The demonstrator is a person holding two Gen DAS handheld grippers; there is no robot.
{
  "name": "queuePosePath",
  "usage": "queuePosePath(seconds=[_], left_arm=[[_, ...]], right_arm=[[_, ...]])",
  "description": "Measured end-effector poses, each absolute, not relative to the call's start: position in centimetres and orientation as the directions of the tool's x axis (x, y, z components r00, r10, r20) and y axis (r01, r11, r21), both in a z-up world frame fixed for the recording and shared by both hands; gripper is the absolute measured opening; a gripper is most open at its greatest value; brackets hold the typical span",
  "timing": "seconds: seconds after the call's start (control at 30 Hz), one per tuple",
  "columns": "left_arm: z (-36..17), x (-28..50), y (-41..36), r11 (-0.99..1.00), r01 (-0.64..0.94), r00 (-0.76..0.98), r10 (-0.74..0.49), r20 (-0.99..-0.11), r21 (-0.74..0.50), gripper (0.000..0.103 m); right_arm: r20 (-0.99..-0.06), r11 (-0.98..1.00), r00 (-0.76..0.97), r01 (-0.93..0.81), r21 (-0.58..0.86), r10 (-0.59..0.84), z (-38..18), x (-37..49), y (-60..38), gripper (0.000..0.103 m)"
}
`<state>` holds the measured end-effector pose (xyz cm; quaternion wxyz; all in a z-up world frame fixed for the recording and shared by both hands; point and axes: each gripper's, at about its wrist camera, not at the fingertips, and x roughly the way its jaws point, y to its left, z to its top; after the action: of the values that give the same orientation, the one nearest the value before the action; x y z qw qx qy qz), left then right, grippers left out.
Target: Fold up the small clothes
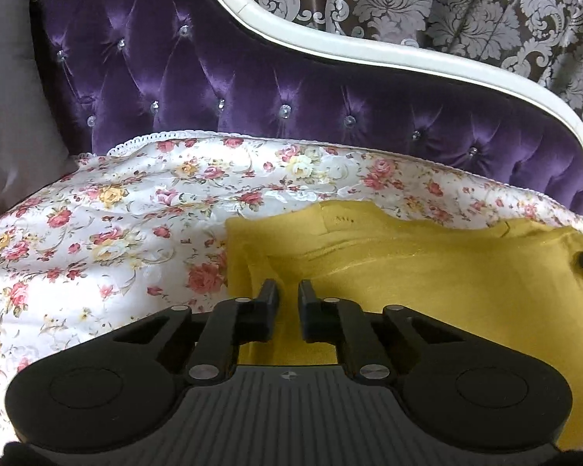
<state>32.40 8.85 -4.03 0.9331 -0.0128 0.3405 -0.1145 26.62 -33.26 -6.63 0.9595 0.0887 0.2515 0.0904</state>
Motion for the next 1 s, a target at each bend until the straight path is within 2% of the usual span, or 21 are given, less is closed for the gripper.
queuePosePath(seconds=[0.2, 0.33, 0.4, 0.43, 0.47, 0.5, 0.6, 0.73, 0.87, 1.0], left_arm=[[-4.8, 33.1, 9.1, 0.981, 0.173, 0.73, -0.184, -0.658, -0.083, 0.012], [-5.2, 34.0, 9.5, 0.986, 0.132, 0.716, -0.168, -0.678, -0.104, 0.025], [-5.2, 34.4, 9.6, 0.984, 0.129, 0.709, -0.179, -0.682, -0.124, 0.025], [-5.2, 34.5, 9.5, 0.983, 0.134, 0.708, -0.182, -0.683, -0.123, 0.024], [-5.1, 34.4, 9.5, 0.982, 0.147, 0.71, -0.191, -0.678, -0.122, 0.018], [-5.0, 34.3, 9.4, 0.979, 0.163, 0.713, -0.201, -0.671, -0.12, 0.004], [-4.6, 33.1, 8.7, 0.977, 0.195, 0.75, -0.204, -0.629, -0.084, 0.003], [-1.9, 31.2, 8.2, 0.979, 0.204, 0.846, -0.192, -0.498, -0.03, 0.003], [0.4, 32.8, 7.8, 0.975, 0.22, 0.861, -0.207, -0.465, -0.026, 0.003], [0.5, 35.2, 7.0, 0.981, 0.196, 0.869, -0.176, -0.463, -0.005, 0.003]], right_arm=[[-0.466, 0.967, 0.856, -0.136, 0.215, 0.224, -6.6, 26.8, -32.9, 0.014], [-0.48, 0.966, 0.848, -0.132, 0.224, 0.227, -7.0, 27.2, -32.9, 0.014], [-0.482, 0.964, 0.846, -0.131, 0.229, 0.23, -7.2, 27.3, -32.9, 0.014], [-0.482, 0.964, 0.845, -0.131, 0.231, 0.23, -7.2, 27.2, -32.9, 0.014], [-0.481, 0.964, 0.846, -0.13, 0.231, 0.23, -7.2, 27.2, -32.9, 0.014], [-0.48, 0.964, 0.847, -0.13, 0.23, 0.229, -7.2, 27.2, -32.9, 0.014], [-0.47, 0.964, 0.851, -0.141, 0.224, 0.233, -7.0, 26.9, -32.7, 0.013], [-0.412, 0.967, 0.885, -0.136, 0.216, 0.216, -5.6, 26.1, -32.9, 0.013], [-0.379, 0.97, 0.904, -0.124, 0.21, 0.197, -4.3, 27.1, -33.6, 0.013], [-0.403, 0.977, 0.9, -0.096, 0.191, 0.168, -4.6, 29.2, -33.8, 0.012]])
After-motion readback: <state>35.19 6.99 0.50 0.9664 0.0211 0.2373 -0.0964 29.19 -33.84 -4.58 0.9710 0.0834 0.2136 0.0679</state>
